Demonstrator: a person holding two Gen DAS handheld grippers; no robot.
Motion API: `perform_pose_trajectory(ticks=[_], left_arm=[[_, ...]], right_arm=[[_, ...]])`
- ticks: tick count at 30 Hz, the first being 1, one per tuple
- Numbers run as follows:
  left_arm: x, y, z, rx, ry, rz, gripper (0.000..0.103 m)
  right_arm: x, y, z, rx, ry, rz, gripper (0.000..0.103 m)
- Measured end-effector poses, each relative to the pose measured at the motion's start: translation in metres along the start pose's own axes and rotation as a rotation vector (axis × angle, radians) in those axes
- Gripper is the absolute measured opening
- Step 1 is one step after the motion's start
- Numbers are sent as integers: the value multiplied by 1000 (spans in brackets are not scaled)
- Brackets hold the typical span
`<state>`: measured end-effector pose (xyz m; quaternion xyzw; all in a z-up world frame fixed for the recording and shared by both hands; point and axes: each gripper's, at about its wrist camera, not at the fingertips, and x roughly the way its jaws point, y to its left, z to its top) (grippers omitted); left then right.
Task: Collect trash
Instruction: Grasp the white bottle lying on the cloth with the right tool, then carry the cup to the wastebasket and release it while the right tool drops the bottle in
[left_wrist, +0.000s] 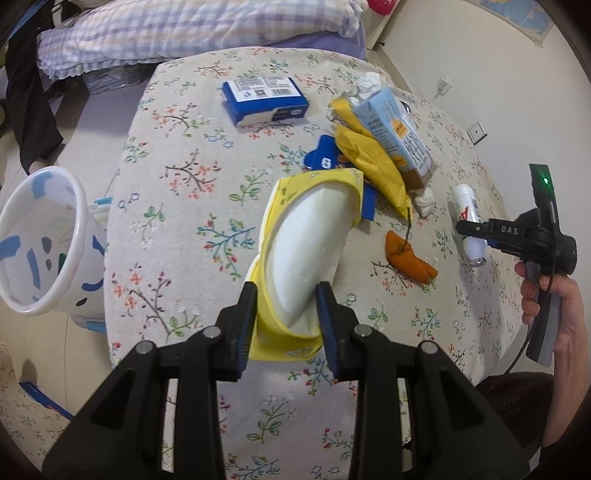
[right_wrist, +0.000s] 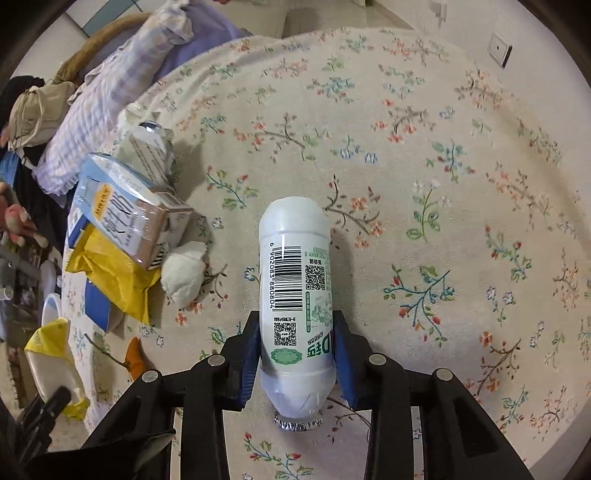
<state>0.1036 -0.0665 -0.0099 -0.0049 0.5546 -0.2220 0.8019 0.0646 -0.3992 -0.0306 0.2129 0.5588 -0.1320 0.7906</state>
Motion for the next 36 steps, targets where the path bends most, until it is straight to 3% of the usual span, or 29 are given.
perform_pose_trajectory(ticks=[7, 14, 27, 36], left_arm=[[-16, 35, 1, -77, -59, 28, 35], [-29, 91, 0, -178, -95, 85, 35], [-43, 192, 0, -339, -156, 200, 36], [-39, 237, 0, -428, -174, 226, 37]], right_arm=[[-30, 33, -7, -99, -74, 27, 37], [-40, 111, -18, -264, -91, 74, 37], [-10, 233, -37, -436, -47, 121, 37], [18, 300, -55, -527, -12, 131, 37]])
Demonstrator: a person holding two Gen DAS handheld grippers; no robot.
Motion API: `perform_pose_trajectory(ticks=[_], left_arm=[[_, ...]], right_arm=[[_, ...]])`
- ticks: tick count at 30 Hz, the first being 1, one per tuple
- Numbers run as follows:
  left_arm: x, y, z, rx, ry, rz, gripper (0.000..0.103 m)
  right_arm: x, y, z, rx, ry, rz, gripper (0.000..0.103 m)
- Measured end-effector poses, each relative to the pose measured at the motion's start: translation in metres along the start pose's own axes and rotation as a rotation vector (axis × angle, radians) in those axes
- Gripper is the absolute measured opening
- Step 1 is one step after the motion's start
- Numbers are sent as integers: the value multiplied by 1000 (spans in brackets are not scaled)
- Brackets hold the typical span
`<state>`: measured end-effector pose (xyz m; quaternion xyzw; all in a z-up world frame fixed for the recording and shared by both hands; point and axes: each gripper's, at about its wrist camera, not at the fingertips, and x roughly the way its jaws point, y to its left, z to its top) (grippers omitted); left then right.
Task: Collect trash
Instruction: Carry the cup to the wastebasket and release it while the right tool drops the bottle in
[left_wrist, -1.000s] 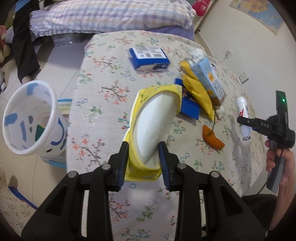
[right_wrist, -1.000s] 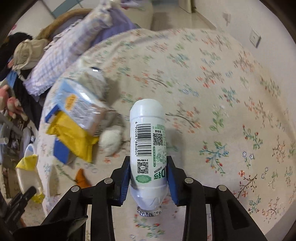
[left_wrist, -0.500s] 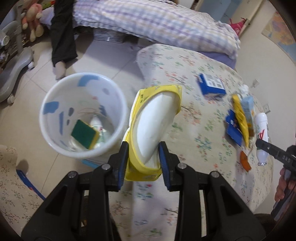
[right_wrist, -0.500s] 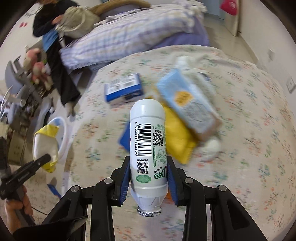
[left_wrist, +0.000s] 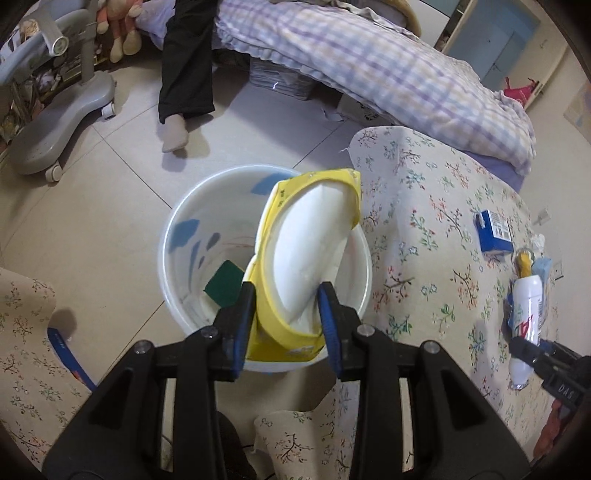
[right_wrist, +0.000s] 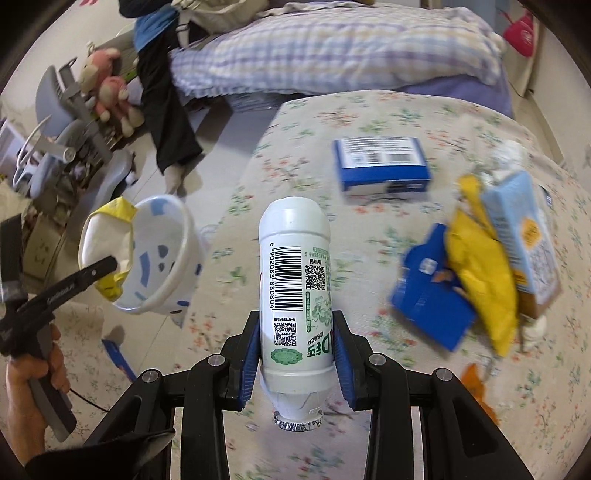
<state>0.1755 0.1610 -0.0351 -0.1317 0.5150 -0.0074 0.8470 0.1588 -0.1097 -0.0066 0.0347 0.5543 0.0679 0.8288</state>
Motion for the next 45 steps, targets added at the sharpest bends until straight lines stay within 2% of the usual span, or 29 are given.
perform_pose_trajectory(ticks=[2, 5, 6, 8, 13, 18, 26, 33, 36, 38, 39, 45], left_arm=[[0, 4, 1, -8, -6, -12, 39], [-1, 3, 3, 16, 8, 3, 49], [-1, 4, 2, 15, 23, 9, 63], [-4, 8, -2, 13, 34, 51, 79], [-13, 25, -12, 25, 45, 167, 88], [-18, 52, -27, 3, 88, 235, 90], [-23, 77, -31, -46, 111, 239, 90], [-25, 89, -27, -86, 102, 244, 90], [-23, 92, -26, -86, 96, 260, 90], [-23, 92, -27, -89, 95, 261, 90], [-24, 93, -27, -88, 96, 260, 90], [-20, 81, -30, -52, 113, 245, 90]], right_arm=[[6, 11, 2, -20, 2, -4, 37], [14, 26, 4, -46, 7, -6, 37], [17, 31, 5, -51, 10, -4, 37], [24, 41, 7, -61, 18, 0, 37], [36, 66, 10, -93, 26, 11, 37], [48, 100, 14, -147, 29, 26, 37], [77, 146, 29, -189, 65, 56, 37], [94, 168, 52, -197, 58, 37, 37], [97, 172, 58, -173, 51, 94, 38], [97, 170, 64, -149, 52, 153, 58], [97, 169, 66, -129, 54, 163, 76], [86, 155, 63, -103, 49, 155, 77]])
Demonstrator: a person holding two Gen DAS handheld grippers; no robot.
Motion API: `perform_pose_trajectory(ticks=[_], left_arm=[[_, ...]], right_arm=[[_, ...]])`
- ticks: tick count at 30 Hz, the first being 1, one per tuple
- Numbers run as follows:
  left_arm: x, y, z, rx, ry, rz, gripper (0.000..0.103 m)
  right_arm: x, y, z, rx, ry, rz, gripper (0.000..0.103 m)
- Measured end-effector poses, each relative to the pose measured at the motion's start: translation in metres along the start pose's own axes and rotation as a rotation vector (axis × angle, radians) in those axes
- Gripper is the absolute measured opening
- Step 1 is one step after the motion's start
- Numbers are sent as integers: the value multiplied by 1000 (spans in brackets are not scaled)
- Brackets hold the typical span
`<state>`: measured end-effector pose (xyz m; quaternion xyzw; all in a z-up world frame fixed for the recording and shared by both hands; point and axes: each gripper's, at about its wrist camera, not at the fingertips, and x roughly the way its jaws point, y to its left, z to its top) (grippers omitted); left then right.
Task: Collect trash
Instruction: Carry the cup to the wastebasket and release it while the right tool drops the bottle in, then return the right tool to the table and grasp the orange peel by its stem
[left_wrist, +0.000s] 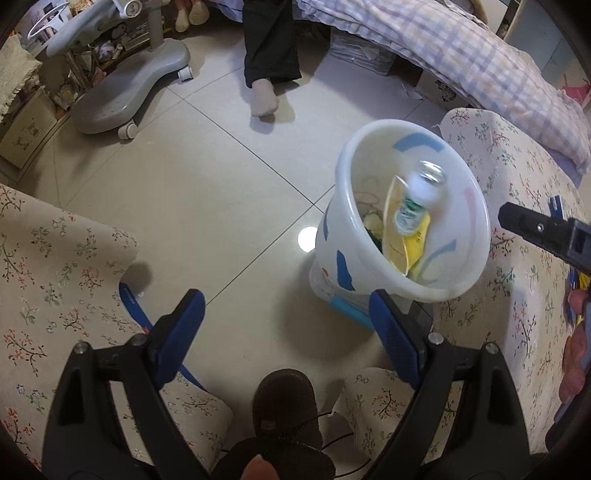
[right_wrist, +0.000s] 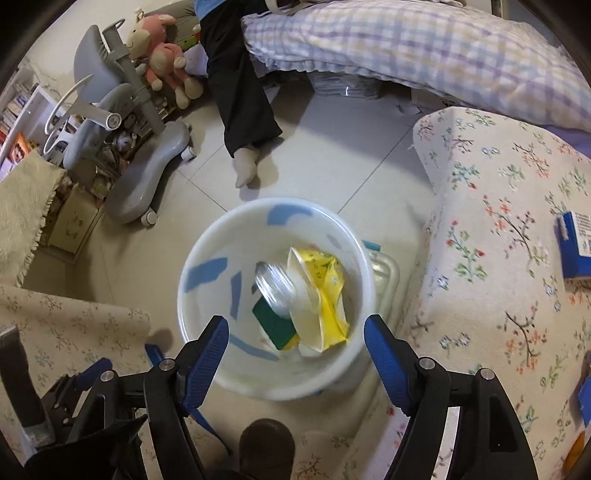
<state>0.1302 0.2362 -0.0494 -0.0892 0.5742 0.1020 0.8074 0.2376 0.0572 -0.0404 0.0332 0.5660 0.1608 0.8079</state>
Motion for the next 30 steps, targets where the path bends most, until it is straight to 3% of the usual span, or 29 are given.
perform_pose_trajectory(ticks=[7, 13, 30], left_arm=[[-7, -24, -8, 64, -3, -8, 91], [-15, -55, -20, 133, -9, -34, 96], [-34, -150, -63, 323, -2, -146, 100]], right_arm=[[-26, -23, -26, -90, 8, -127, 77], [-58, -58, -59, -112, 9, -171, 78], [-140, -180, -141, 40, -54, -211, 81]])
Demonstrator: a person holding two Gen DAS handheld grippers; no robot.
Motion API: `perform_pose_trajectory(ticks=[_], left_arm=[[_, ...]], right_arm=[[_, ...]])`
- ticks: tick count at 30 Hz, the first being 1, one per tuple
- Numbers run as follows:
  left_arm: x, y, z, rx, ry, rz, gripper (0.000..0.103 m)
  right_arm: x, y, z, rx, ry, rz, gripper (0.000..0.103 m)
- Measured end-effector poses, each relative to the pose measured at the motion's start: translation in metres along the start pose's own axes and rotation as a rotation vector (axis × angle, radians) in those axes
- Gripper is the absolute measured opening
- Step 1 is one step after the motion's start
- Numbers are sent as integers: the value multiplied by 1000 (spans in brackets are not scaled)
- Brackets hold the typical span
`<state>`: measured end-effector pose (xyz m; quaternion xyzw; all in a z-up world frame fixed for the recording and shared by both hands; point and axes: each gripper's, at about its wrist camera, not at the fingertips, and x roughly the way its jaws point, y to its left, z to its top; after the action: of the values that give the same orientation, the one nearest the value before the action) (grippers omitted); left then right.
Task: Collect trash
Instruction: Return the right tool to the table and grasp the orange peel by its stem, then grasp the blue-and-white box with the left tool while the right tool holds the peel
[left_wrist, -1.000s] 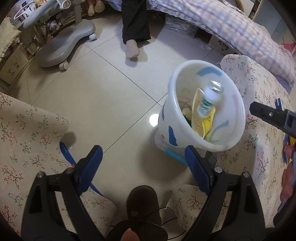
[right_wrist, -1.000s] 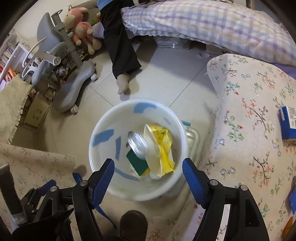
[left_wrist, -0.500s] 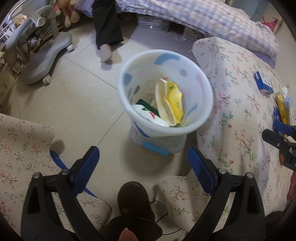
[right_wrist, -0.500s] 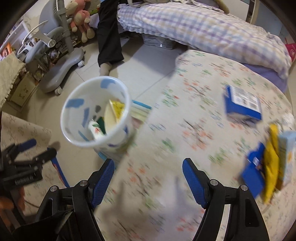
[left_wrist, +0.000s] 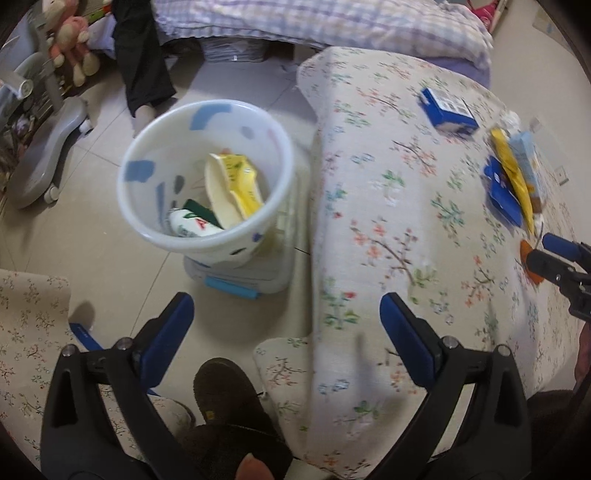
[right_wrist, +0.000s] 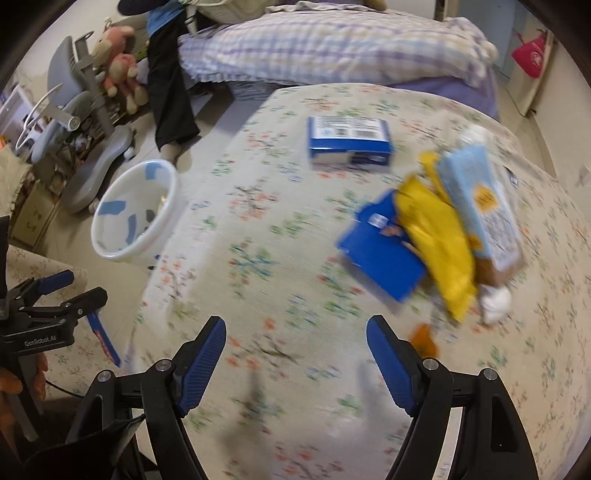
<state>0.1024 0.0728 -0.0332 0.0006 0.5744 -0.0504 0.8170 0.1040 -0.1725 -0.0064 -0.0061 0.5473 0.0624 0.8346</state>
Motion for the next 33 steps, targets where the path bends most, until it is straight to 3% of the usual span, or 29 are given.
perform_pose_trajectory(ticks=[10, 20, 23, 25, 27, 33], left_arm=[[10, -48, -1, 75, 24, -12, 101], [11, -90, 2, 157, 3, -7, 101], [13, -103, 2, 187, 2, -10, 101], [15, -110, 3, 197, 4, -16, 101], [16, -119, 6, 206, 2, -21, 101], [18, -143, 21, 232, -38, -30, 101]], right_arm=[[9, -69, -36, 73, 55, -70, 82], [34, -86, -43, 81, 98, -113, 78], [35, -86, -42, 74, 82, -119, 61], [32, -86, -41, 56, 65, -104, 34], [29, -89, -41, 50, 59, -97, 20], [16, -121, -45, 139, 35, -96, 17]])
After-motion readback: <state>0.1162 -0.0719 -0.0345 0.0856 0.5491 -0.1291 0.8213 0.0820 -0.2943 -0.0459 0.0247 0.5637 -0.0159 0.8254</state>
